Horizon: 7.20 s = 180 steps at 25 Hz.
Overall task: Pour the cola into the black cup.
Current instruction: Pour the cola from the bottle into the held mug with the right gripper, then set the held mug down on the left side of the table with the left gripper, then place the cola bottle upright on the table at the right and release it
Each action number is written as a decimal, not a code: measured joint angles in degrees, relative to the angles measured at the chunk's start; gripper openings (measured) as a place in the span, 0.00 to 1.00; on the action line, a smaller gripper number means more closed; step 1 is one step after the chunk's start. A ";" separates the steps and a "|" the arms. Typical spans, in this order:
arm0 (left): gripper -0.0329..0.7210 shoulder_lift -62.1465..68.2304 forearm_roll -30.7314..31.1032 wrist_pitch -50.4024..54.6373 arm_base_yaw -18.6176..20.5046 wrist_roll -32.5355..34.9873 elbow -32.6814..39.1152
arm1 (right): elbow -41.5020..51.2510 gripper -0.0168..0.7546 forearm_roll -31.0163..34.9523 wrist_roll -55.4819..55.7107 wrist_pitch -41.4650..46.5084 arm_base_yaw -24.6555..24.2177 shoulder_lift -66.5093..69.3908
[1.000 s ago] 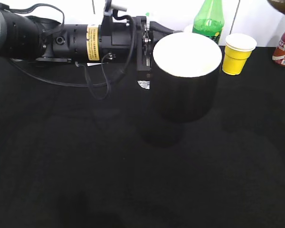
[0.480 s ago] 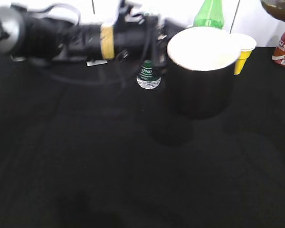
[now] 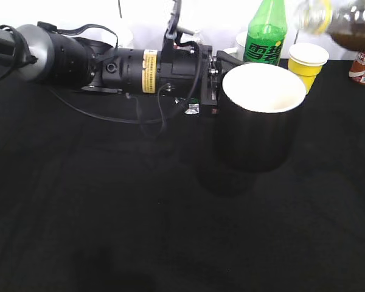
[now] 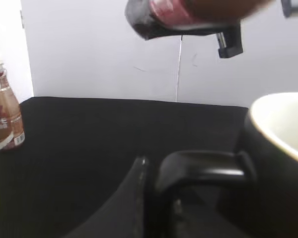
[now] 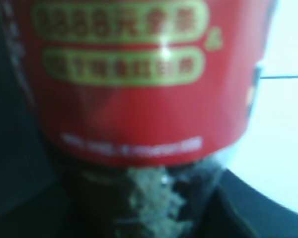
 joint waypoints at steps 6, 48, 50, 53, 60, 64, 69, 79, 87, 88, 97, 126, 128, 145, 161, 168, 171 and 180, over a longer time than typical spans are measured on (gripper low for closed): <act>0.10 0.00 -0.10 0.00 0.00 -0.02 0.00 | 0.00 0.51 0.00 -5.65 0.58 0.08 0.00; 0.10 0.55 3.50 0.73 3.41 -2.37 0.00 | -0.35 0.50 58.31 19.07 3.56 10.20 4.07; 0.10 -0.86 4.11 2.41 5.86 -4.69 0.00 | -0.35 0.50 64.59 30.18 -2.30 10.20 3.80; 0.10 -7.57 5.32 6.37 10.92 -7.31 0.87 | 1.25 0.50 65.94 33.13 1.02 10.08 1.00; 0.10 -39.92 -0.63 41.37 17.69 -7.04 21.88 | 4.09 0.50 65.17 31.30 9.14 9.91 -9.92; 0.10 -49.04 -18.07 61.41 17.76 -6.83 31.75 | 4.38 0.50 64.89 31.25 9.45 9.91 -13.31; 0.10 -48.52 -19.97 62.30 24.64 -6.65 32.73 | 8.10 0.50 64.89 31.41 9.40 9.91 -14.70; 0.10 -40.16 -23.26 40.60 32.37 13.39 34.29 | 9.04 0.50 63.30 31.44 7.21 9.91 -14.70; 0.10 -36.55 -78.24 9.45 31.35 39.49 56.30 | 9.04 0.50 62.67 31.44 7.14 9.91 -14.70; 0.10 -33.50 -74.70 5.54 30.19 39.51 56.30 | 9.04 0.50 62.45 31.44 7.03 9.91 -14.70; 0.10 -18.28 -70.41 1.76 26.37 42.85 51.53 | 9.04 0.50 59.74 31.44 6.66 9.91 -14.70; 0.49 -0.48 -60.28 -2.83 26.48 41.64 38.04 | 9.04 0.50 57.68 31.44 6.35 9.91 -14.70; 0.49 -0.59 -60.52 -2.86 26.60 41.63 39.75 | 9.04 0.50 57.68 31.44 6.35 9.91 -14.70; 0.35 -81.90 -48.79 29.37 29.68 30.54 67.17 | 9.73 0.50 104.27 -16.64 -13.62 6.88 6.28; 0.35 -100.87 -49.07 53.02 29.68 29.37 67.17 | 9.47 0.50 114.98 -23.23 -47.92 6.77 47.04; 0.35 -100.87 -49.07 52.97 29.68 29.31 67.17 | 6.07 0.50 116.55 -23.23 -49.31 6.77 52.96; 0.35 -100.87 -49.07 52.97 29.68 29.31 67.17 | 6.07 0.50 116.48 -23.23 -49.31 6.77 52.96; 0.35 -100.87 -49.07 52.19 29.68 29.31 67.17 | 6.68 0.63 116.65 -23.12 -50.01 6.77 52.96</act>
